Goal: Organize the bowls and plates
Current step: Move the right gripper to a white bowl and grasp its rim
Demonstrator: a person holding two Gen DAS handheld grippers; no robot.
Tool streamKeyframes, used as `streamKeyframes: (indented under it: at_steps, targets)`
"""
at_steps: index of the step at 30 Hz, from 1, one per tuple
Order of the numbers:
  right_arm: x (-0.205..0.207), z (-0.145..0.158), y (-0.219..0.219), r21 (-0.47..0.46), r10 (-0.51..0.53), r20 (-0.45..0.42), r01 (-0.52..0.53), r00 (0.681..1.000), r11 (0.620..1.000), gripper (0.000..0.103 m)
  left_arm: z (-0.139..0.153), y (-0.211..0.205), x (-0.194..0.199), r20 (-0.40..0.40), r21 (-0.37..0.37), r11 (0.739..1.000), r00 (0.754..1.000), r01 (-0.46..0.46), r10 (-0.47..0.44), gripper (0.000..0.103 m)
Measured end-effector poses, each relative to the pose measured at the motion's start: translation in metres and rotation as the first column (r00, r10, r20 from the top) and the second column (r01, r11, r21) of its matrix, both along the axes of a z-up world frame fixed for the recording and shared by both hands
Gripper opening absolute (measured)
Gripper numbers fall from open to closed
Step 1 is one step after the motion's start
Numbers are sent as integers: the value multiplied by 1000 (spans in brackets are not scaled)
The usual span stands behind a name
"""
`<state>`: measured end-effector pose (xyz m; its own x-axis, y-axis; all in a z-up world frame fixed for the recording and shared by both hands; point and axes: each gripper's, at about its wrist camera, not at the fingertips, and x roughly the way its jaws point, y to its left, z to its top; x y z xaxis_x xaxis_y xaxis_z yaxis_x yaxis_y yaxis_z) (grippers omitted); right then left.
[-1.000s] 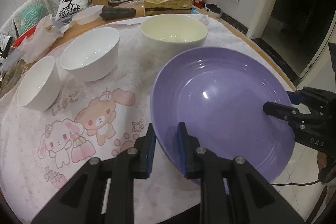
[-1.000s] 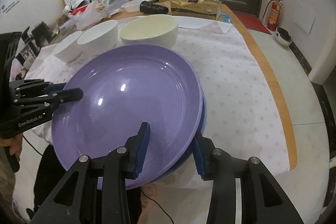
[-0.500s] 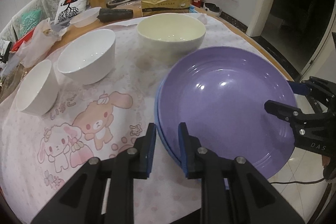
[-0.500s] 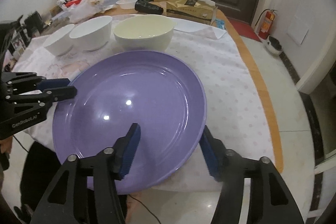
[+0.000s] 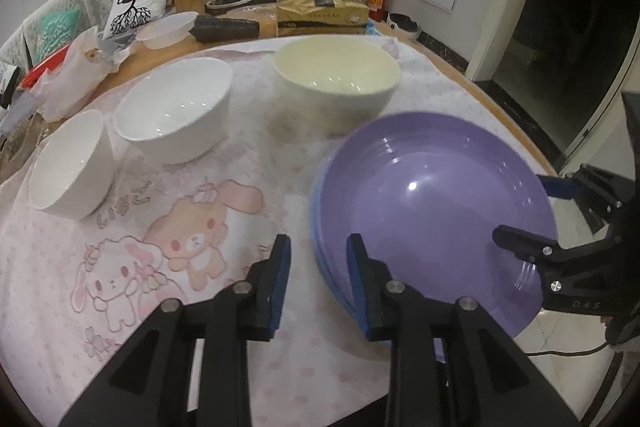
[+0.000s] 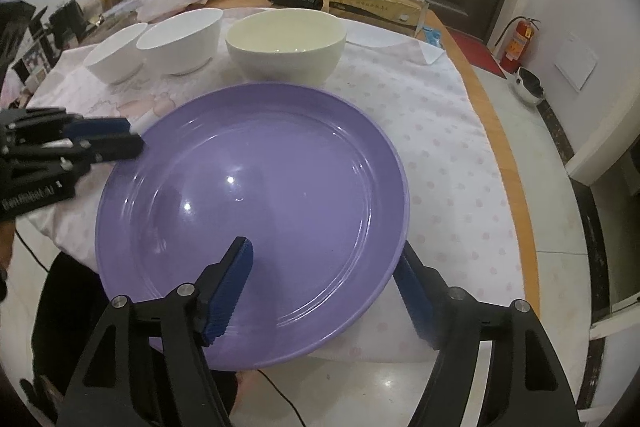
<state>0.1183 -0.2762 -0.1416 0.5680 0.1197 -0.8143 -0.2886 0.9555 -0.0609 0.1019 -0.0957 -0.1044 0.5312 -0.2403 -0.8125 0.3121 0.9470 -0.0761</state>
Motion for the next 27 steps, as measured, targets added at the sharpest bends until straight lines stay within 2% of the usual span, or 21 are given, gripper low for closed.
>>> streamKeyframes:
  at_steps: [4, 6, 10, 13, 18, 24, 27]
  targets:
    - [1, 12, 0, 8, -8, 24, 8, 1000, 1000, 70, 23, 28, 10, 15, -59, 998, 1000, -16, 17, 26]
    - [4, 21, 2, 10, -6, 45, 6, 999, 1000, 75, 36, 43, 19, 30, -68, 997, 999, -29, 31, 28]
    - [12, 30, 14, -64, 13, 79, -8, 997, 998, 75, 54, 76, 38, 33, -77, 994, 997, -73, 76, 29]
    - [18, 18, 14, -97, 11, 21, -9, 1000, 995, 75, 55, 91, 38, 43, -78, 992, 994, -101, 105, 29]
    - [13, 3, 6, -46, 2, -40, -4, 999, 999, 75, 37, 99, 36, -3, -87, 990, 994, -111, 111, 30]
    - [10, 15, 3, -96, -8, -8, 7, 1000, 995, 75, 40, 93, 39, 14, -71, 994, 996, -87, 88, 30]
    - [9, 36, 4, -41, 21, 45, -19, 999, 999, 75, 49, 95, 51, 30, -58, 995, 996, -83, 85, 30]
